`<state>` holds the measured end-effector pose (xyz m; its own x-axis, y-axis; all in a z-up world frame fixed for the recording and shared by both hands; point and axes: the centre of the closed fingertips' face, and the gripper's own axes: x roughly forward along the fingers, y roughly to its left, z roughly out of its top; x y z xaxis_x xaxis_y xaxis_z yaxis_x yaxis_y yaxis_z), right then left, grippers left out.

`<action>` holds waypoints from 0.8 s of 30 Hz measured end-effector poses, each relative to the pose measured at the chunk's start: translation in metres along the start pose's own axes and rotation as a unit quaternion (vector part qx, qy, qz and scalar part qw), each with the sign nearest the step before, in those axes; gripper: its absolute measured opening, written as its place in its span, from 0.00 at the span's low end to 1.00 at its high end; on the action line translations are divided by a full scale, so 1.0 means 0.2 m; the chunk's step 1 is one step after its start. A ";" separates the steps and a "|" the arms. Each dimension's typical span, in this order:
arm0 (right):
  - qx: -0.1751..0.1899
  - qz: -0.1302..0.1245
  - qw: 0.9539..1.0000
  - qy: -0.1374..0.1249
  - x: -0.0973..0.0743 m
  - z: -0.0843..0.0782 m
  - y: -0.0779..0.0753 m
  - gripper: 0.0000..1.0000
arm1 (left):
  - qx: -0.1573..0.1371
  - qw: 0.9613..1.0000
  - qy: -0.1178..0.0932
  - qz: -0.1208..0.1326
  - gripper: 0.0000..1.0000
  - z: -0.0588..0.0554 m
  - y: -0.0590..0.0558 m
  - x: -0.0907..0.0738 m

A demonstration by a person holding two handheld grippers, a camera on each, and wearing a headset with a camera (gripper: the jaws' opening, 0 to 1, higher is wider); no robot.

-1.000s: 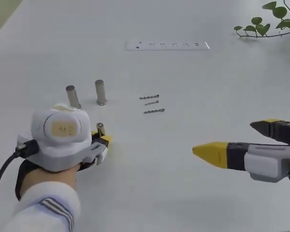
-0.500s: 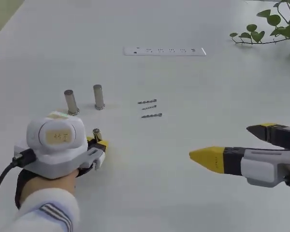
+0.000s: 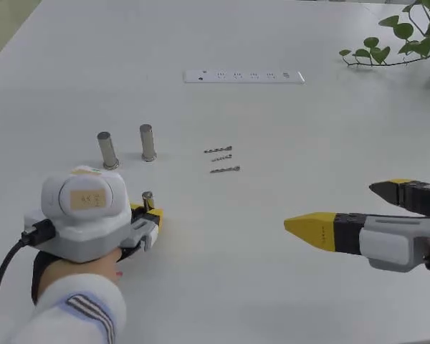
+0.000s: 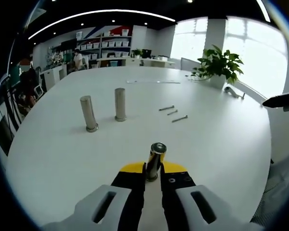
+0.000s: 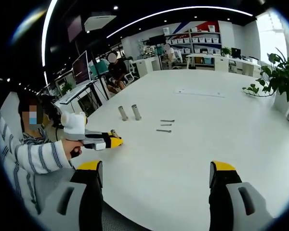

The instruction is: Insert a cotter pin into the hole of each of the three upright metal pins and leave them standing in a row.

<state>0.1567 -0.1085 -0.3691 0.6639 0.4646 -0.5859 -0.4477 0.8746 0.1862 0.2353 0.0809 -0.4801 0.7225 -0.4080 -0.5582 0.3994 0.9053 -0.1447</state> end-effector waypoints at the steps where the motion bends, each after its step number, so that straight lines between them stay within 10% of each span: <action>1: 0.001 0.000 1.000 -0.001 0.00 0.00 0.00 0.91 | 0.002 1.000 -0.001 -0.001 0.09 0.01 0.00 -0.01; 9: 0.001 -0.002 1.000 -0.004 -0.02 0.00 0.00 0.91 | 0.015 0.999 -0.019 -0.042 0.14 0.11 -0.02 -0.10; 16: 0.003 -0.008 1.000 -0.005 -0.03 0.00 -0.02 0.91 | 0.073 0.991 -0.030 -0.110 0.39 0.20 -0.06 -0.22; 24: 0.007 -0.015 1.000 -0.004 -0.04 0.00 -0.04 0.90 | 0.039 0.983 -0.057 -0.171 0.60 0.24 -0.06 -0.33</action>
<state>0.1547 -0.1200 -0.3667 0.6819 0.4399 -0.5844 -0.4201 0.8896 0.1795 0.2102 0.0910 -0.4016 0.5953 -0.7016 -0.3917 0.6686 0.7029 -0.2427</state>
